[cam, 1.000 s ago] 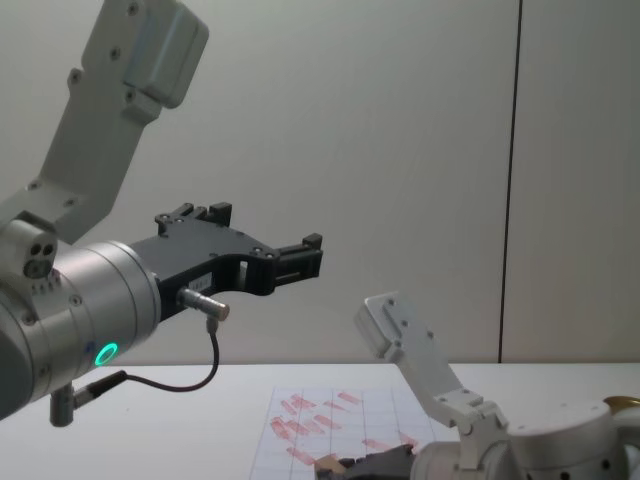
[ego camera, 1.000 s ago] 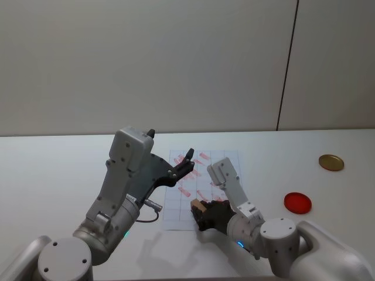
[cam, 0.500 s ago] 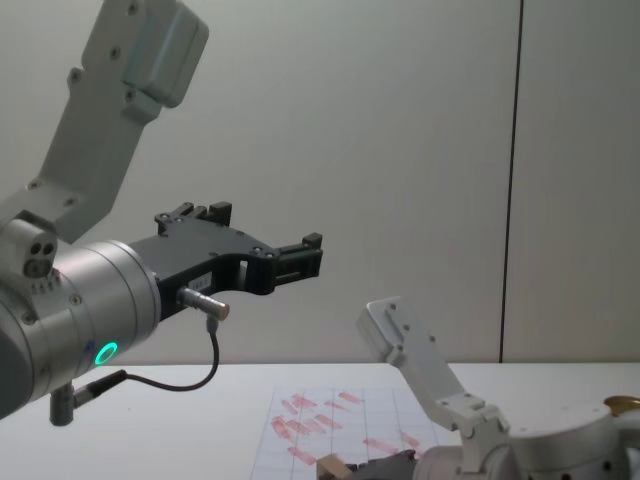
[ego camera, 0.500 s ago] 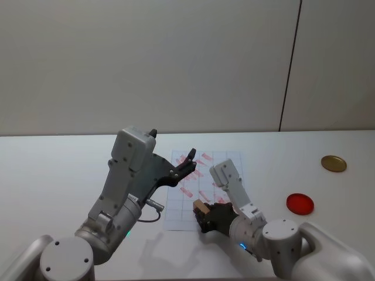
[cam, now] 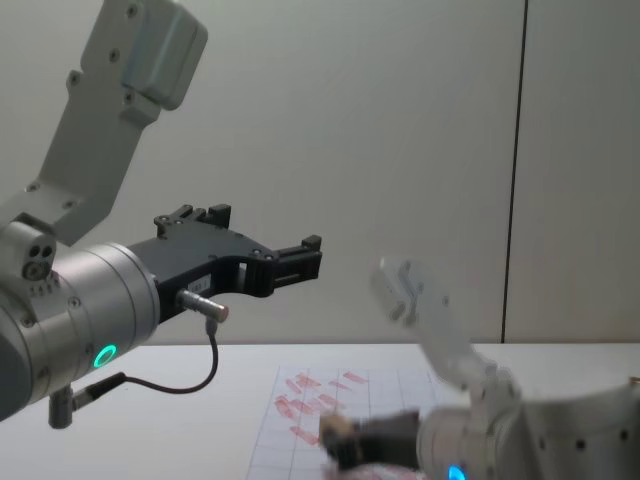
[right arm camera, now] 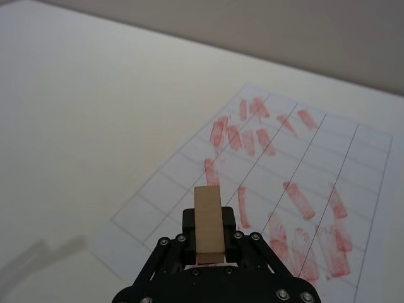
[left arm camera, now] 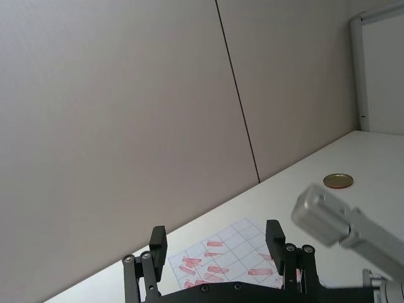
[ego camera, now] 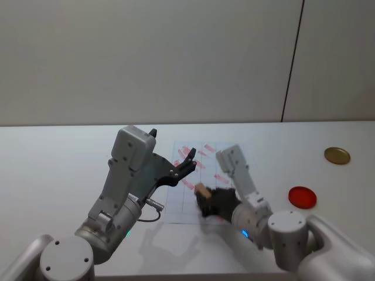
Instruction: Use the one hand to pick up the stamp and affix it onto the A4 paper.
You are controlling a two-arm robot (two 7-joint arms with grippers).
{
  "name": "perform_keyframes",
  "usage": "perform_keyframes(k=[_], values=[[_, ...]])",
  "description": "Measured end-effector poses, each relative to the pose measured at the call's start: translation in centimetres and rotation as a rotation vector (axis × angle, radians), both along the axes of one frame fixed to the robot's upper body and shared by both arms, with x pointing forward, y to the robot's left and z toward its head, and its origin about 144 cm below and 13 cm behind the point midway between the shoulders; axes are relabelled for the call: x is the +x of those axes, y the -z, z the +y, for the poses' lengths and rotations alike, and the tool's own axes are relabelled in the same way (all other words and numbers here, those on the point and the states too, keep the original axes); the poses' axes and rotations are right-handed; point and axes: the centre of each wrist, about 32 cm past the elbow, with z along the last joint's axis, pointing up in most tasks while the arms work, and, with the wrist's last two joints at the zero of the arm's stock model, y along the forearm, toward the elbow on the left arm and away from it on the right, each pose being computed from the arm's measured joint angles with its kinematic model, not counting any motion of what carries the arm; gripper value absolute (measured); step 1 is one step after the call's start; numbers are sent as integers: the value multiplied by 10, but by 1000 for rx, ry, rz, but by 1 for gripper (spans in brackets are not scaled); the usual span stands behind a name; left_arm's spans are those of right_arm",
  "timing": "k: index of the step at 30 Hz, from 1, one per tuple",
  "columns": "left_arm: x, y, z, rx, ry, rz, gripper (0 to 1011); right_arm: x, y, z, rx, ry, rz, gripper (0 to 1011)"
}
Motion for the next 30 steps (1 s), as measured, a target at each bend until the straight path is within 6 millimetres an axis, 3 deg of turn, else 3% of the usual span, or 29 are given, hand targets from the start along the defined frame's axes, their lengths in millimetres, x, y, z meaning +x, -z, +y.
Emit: perform_keyframes(k=[13, 20, 30], values=[[0, 0, 0, 0, 0, 0, 993, 0, -49, -12, 75, 107, -131, 219], [0, 0, 0, 0, 0, 0, 993, -3, -60, -27, 67, 193, -147, 218], [0, 0, 0, 0, 0, 0, 993, -6, -58, -53, 36, 288, -134, 219]])
